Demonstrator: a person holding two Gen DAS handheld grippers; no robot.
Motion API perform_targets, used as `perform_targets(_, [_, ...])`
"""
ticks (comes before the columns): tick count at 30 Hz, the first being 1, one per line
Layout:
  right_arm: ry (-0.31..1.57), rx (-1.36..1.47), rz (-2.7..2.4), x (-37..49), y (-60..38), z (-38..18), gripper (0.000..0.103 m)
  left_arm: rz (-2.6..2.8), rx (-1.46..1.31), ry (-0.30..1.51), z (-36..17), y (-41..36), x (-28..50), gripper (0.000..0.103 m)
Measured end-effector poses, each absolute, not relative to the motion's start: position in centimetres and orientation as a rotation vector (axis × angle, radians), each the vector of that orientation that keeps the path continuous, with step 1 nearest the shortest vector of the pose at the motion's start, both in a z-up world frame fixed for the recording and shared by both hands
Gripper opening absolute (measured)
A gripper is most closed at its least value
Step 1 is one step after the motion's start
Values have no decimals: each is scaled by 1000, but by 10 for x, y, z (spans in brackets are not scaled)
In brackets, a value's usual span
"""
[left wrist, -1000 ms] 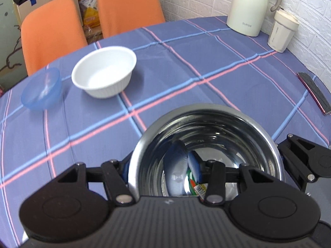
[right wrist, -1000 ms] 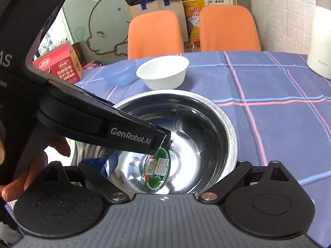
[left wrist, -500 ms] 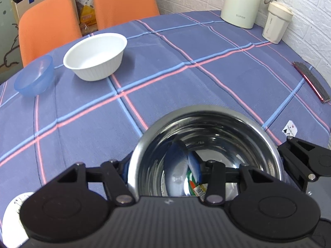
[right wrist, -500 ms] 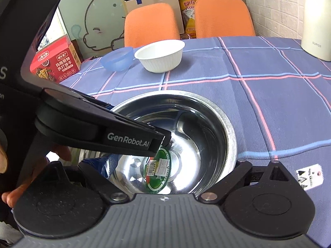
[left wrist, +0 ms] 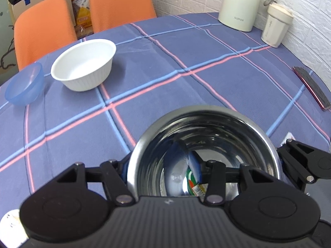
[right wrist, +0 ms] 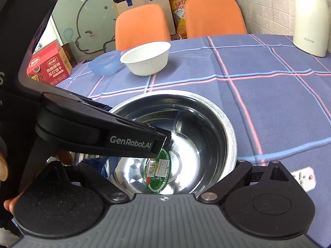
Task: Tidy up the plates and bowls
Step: 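Lift the steel bowl with the left gripper and carry it over the plate stack, then lower the steel bowl onto the floral plate and open the left gripper, then move the left gripper to the white bowl and grasp its rim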
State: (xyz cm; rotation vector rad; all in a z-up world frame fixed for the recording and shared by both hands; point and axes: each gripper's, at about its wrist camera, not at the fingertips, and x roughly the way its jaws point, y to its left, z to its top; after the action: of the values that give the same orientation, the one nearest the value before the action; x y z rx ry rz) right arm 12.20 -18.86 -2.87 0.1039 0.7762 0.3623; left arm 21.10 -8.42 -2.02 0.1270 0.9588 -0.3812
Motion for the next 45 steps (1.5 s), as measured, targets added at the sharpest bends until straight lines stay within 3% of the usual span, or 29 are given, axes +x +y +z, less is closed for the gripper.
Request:
perform_targets(3, [779, 96, 370, 129, -189, -31, 83, -383, 106, 971, -24, -82, 215, 52])
perform_targets(5, [774, 86, 373, 129, -190, -32, 82, -377, 123, 941, -22, -80, 211, 73])
perform_targets(6, [773, 91, 377, 129, -192, -32, 82, -371, 132, 922, -20, -79, 209, 74])
perform_targets(15, [702, 220, 313, 112, -229, -9, 82, -305, 132, 784, 15, -63, 186, 79])
perform_targets(23, [675, 203, 309, 105, -229, 3, 82, -225, 140, 683, 34, -51, 161, 89])
perform_targets(45, [669, 46, 376, 172, -183, 27, 82, -93, 41, 737, 26, 41, 206, 90])
